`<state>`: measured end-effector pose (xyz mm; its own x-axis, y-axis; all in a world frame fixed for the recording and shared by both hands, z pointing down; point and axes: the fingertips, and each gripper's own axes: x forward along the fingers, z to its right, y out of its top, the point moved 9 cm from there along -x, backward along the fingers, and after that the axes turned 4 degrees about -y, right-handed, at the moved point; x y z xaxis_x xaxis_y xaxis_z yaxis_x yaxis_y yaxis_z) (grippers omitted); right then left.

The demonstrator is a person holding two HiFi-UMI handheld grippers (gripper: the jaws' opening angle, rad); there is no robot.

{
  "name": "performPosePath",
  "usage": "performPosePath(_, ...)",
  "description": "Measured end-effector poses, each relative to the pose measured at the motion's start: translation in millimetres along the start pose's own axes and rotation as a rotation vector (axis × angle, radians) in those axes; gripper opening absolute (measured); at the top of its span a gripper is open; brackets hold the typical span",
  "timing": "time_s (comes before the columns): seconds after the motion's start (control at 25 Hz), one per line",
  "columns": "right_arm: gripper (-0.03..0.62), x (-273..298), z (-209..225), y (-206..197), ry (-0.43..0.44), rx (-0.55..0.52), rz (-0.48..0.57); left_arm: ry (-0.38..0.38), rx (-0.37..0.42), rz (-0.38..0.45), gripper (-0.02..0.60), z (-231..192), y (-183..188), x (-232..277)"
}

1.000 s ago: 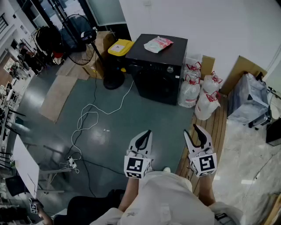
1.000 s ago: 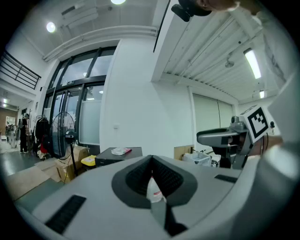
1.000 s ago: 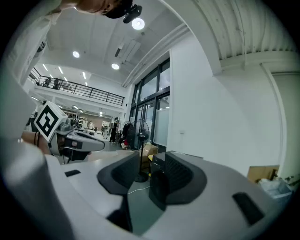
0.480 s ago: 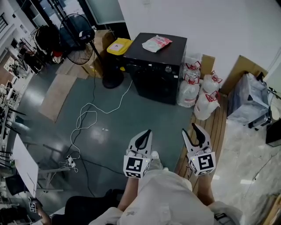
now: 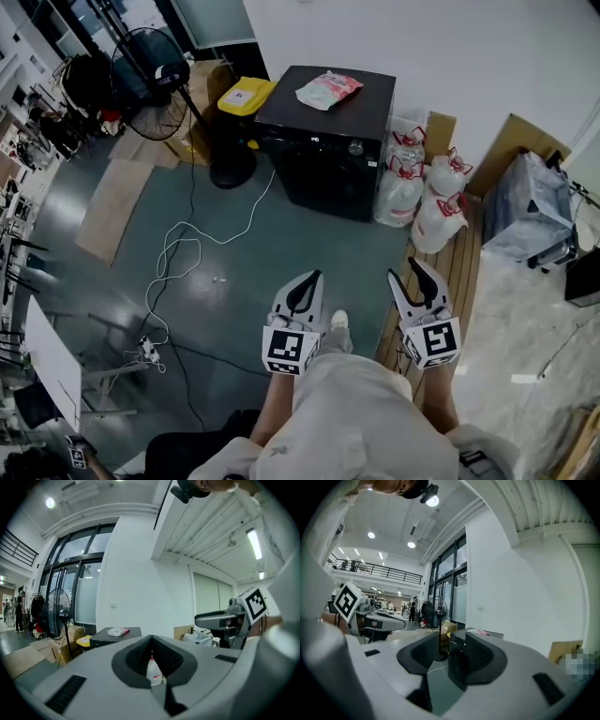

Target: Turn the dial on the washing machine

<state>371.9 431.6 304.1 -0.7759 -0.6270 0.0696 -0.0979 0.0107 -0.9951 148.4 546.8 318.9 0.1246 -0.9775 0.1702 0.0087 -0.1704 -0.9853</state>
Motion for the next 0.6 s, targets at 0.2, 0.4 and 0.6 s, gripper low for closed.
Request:
performPosePath(0.2,0.179,39,9,2,0.001,-0.008,-0.025,-0.005,-0.011,-0.008,0.014,-29,1,25)
performPosePath(0.4,0.173,82,9,4,0.013,-0.029,-0.052,-0.008,-0.031,-0.008,0.014,-62,2,47)
performPosePath(0.6,0.173,118,6,7,0.023,-0.058,-0.065,0.003,-0.046,-0.002,0.014,-95,-1,65)
